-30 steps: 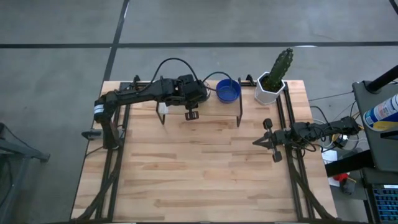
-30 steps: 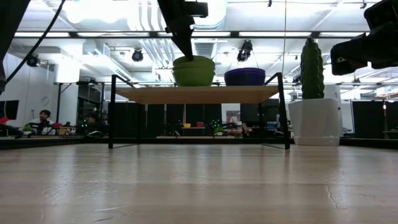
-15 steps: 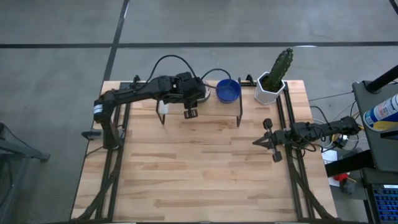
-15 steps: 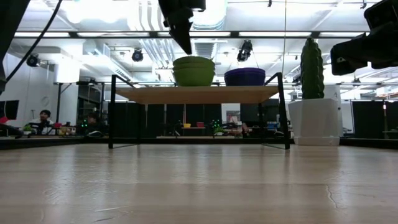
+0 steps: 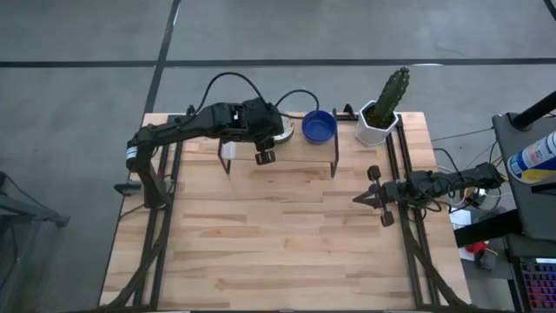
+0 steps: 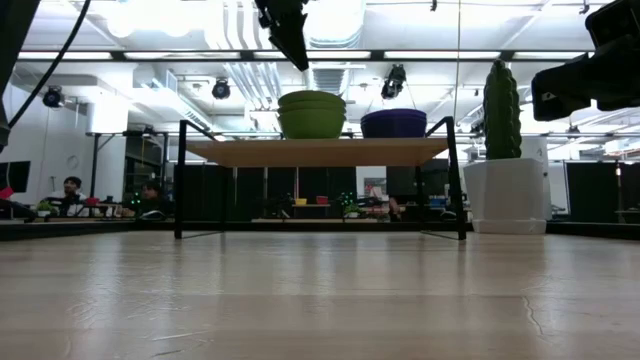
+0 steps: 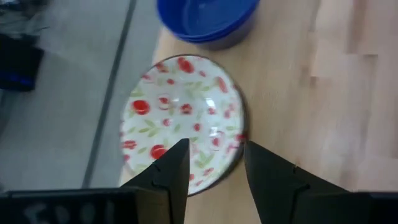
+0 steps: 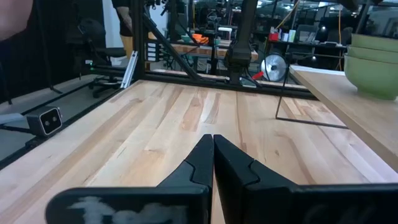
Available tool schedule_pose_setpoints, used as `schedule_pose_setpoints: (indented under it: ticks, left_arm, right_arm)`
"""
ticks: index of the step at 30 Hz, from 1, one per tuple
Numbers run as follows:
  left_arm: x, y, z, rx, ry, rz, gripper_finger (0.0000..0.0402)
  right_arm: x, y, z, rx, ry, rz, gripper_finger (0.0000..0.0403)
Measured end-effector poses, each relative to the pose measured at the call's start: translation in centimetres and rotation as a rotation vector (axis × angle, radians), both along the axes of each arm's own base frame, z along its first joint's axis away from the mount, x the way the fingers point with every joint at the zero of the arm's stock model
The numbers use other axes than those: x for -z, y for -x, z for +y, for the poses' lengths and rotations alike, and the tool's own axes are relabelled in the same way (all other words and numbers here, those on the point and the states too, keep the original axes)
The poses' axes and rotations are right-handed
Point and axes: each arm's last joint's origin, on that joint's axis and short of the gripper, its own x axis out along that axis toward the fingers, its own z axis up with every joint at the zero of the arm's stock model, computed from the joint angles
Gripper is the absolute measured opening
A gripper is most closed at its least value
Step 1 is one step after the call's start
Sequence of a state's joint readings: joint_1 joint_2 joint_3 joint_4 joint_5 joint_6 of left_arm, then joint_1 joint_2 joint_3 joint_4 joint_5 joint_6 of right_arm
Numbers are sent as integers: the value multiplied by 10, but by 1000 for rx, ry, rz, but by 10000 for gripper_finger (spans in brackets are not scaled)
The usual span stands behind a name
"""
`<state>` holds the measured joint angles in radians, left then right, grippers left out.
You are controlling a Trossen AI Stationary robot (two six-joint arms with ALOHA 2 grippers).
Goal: Pick & Place Mini bowls
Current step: Return to Home Position
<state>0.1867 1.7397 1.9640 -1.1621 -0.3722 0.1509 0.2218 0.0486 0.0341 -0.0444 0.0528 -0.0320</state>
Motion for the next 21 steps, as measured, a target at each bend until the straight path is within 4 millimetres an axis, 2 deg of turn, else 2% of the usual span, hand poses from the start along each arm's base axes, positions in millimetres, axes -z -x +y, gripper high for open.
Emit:
schedule_pose_setpoints:
  ticks: [6, 11, 15, 21]
  left_arm:
    - [2, -2, -9, 102, 112, -16, 131]
    - [6, 2, -20, 138, 125, 1, 74]
    - [22, 8, -31, 187, 202, 22, 12]
    - [48, 30, -49, 243, 208, -26, 1]
  right_arm:
    - [0, 0, 0, 0, -2, 0, 8]
    - [0, 0, 0, 0, -6, 1, 8]
    - [0, 0, 0, 0, 0, 0, 8]
    - [0, 0, 0, 0, -2, 0, 8]
